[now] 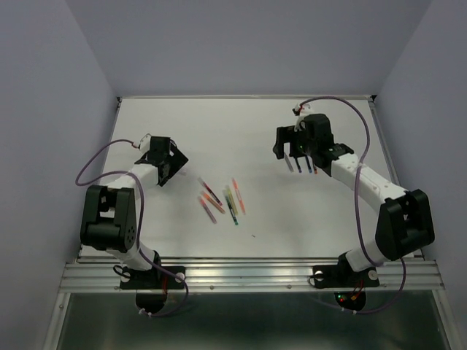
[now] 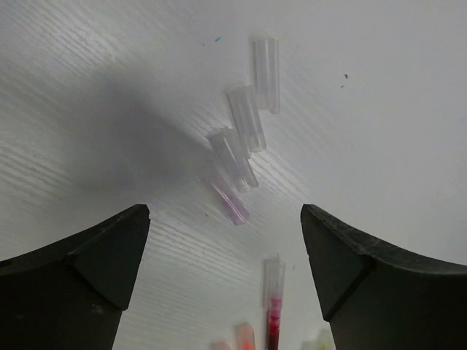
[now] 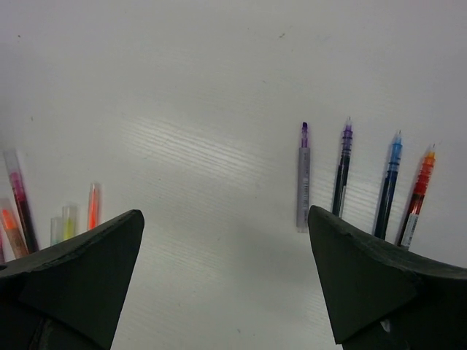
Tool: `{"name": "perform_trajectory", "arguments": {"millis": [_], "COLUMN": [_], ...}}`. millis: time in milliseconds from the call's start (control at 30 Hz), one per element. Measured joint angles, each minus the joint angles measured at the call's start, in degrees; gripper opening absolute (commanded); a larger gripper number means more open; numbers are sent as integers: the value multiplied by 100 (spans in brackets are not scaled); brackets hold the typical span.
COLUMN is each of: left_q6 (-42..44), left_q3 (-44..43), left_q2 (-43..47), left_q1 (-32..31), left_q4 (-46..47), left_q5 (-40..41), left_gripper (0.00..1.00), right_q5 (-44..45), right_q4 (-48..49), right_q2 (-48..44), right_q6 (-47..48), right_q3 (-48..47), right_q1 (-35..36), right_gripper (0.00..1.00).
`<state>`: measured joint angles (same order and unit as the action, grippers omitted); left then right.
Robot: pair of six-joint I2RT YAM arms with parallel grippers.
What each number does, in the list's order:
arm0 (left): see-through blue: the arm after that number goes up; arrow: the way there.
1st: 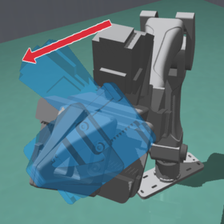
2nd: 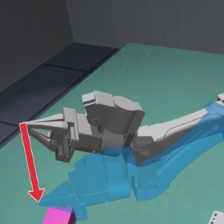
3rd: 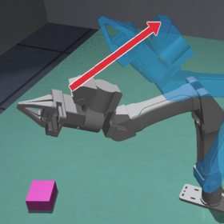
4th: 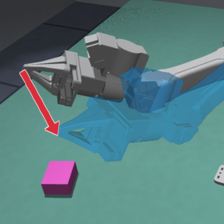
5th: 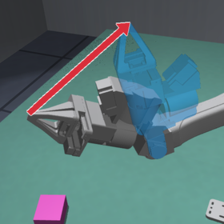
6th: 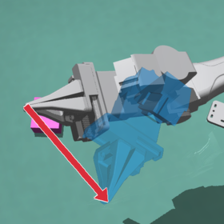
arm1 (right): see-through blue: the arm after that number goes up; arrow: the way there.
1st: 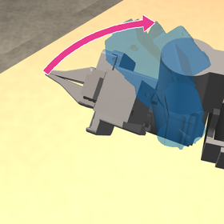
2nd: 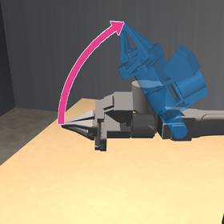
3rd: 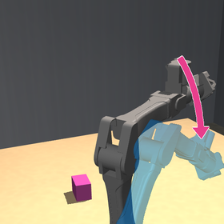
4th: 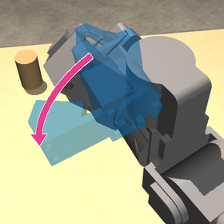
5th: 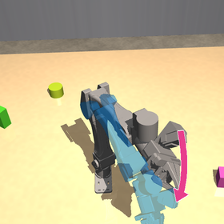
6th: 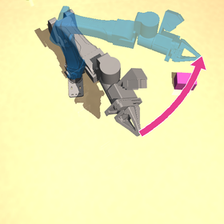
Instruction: Open the pen caps
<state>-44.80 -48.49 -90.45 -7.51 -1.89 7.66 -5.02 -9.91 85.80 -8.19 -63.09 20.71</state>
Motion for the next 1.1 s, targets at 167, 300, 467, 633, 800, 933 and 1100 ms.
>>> {"name": "perform_trajectory", "arguments": {"millis": [167, 300, 467, 633, 800, 933, 1100], "left_q6": [0, 24, 48, 76, 83, 83, 83], "left_q3": [2, 2, 4, 68, 197, 216, 229], "left_q2": [800, 1506, 2225, 2503, 2533, 2533, 2533], "left_q1": [-35, -96, -142, -144, -144, -144, -144], "left_q4": [-103, -103, -157, -227, -308, -361, -358], "left_q5": [-17, -17, -9, -4, -9, -13, -15], "left_gripper": [99, 99, 99, 99, 99, 99, 99], "right_q5": [367, 741, 1261, 1668, 1893, 1965, 2006], "right_q4": [-166, -363, -568, -813, -914, -911, -914], "right_q2": [-31, 96, 614, 1180, 1462, 1657, 1897], "right_q6": [-144, -260, -459, -625, -704, -750, -815], "right_q3": [90, 103, 87, -68, -247, -402, -518], "right_q1": [490, 1290, 2059, 2444, 2632, 2710, 2778], "right_gripper": [100, 100, 100, 100, 100, 100, 100]}}
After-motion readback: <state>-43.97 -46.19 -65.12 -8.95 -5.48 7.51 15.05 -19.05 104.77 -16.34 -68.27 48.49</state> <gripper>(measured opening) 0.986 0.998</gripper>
